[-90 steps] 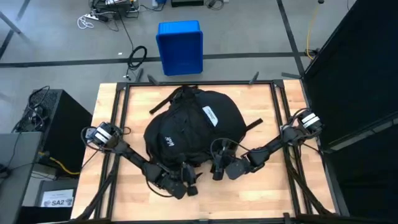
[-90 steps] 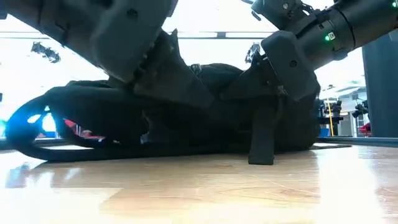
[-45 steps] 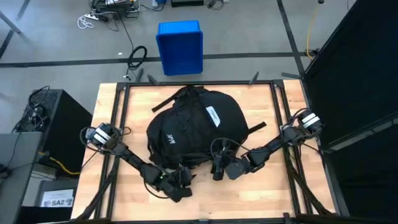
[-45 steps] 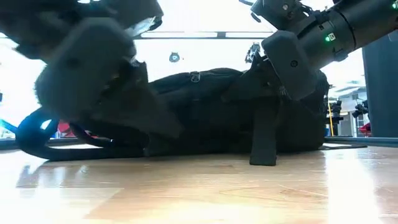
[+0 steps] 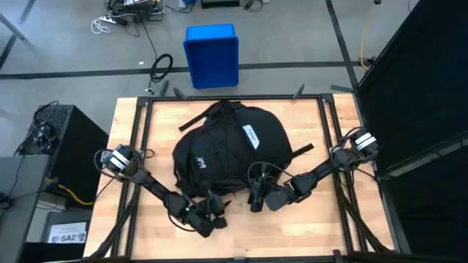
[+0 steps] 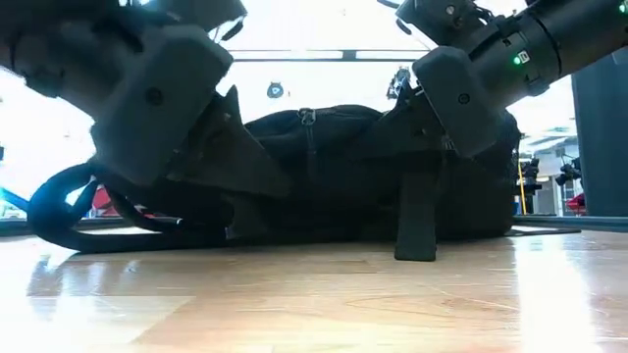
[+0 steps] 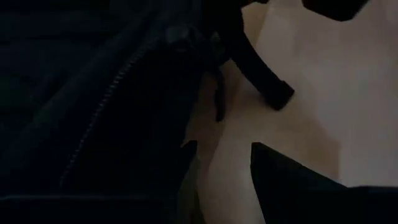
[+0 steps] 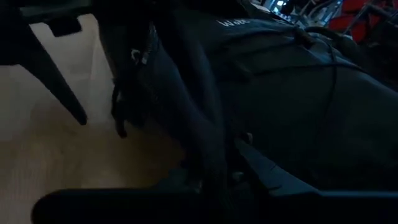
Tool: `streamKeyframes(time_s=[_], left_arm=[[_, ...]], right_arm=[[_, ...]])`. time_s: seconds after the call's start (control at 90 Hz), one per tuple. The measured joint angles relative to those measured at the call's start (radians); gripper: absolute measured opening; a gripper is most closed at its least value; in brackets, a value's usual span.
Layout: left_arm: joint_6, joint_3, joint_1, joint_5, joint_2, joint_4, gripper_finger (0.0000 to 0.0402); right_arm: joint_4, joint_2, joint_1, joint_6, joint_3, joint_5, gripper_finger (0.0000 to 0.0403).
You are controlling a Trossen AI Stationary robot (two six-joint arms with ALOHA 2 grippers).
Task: Unpack backpack
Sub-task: Close the backpack
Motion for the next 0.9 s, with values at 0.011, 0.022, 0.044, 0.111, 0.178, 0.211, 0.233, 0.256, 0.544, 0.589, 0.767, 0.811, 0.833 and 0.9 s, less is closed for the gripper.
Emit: streamKeyframes(time_s=[0.011, 0.022, 0.044, 0.111, 0.178, 0.211, 0.233, 0.256, 0.544, 0.589, 0.767, 0.811, 0.833, 0.9], left_arm=[[0.006, -0.007, 0.002, 0.0, 0.0, 0.02, 0.0122], [0.011, -0.014, 0.004, 0.0, 0.0, 0.039, 0.0122], [0.018, -0.029, 0.009, 0.002, 0.0, 0.079, 0.0122], [0.055, -0.075, 0.024, 0.028, 0.0, 0.215, 0.0122], [0.104, -0.12, 0.037, 0.051, 0.0, 0.361, 0.0122], [0.13, -0.139, 0.042, 0.054, 0.0, 0.428, 0.0122], [0.146, -0.151, 0.046, 0.055, 0.0, 0.467, 0.0122], [0.161, -0.16, 0.049, 0.057, 0.0, 0.502, 0.0122], [0.172, -0.186, 0.113, 0.139, 0.0, 0.563, 0.0122], [0.179, -0.186, 0.118, 0.14, 0.0, 0.571, 0.0122], [0.216, -0.186, 0.126, 0.143, 0.001, 0.582, 0.0103], [0.223, -0.186, 0.127, 0.143, 0.001, 0.582, 0.0085], [0.227, -0.186, 0.127, 0.146, 0.001, 0.582, 0.0075], [0.248, -0.186, 0.127, 0.159, 0.001, 0.583, 0.0034]], right_arm=[[0.0, 0.0, 0.0, 0.0, 0.0, 0.0, 0.0027], [-0.001, 0.0, 0.0, 0.0, 0.0, 0.0, 0.0027], [-0.001, 0.0, 0.0, 0.0, 0.0, 0.0, 0.0027], [-0.003, 0.0, 0.0, 0.0, 0.0, -0.001, 0.0027], [-0.003, 0.0, 0.0, 0.0, 0.0, -0.003, 0.0027], [-0.003, 0.0, 0.0, 0.0, 0.0, -0.003, 0.0027], [-0.003, 0.0, 0.0, 0.0, -0.001, -0.003, 0.0027], [-0.002, 0.0, 0.0, 0.0, -0.001, -0.003, 0.0027], [-0.002, 0.0, -0.012, 0.01, -0.001, -0.011, 0.0027], [-0.002, 0.0, -0.012, 0.017, -0.001, -0.016, 0.0027], [-0.001, 0.0, -0.013, 0.018, -0.001, -0.02, 0.0027], [-0.001, 0.0, -0.013, 0.018, -0.001, -0.021, 0.0027], [-0.001, 0.0, -0.013, 0.018, -0.001, -0.022, 0.0027], [0.0, 0.0, -0.013, 0.018, -0.001, -0.024, 0.0027]])
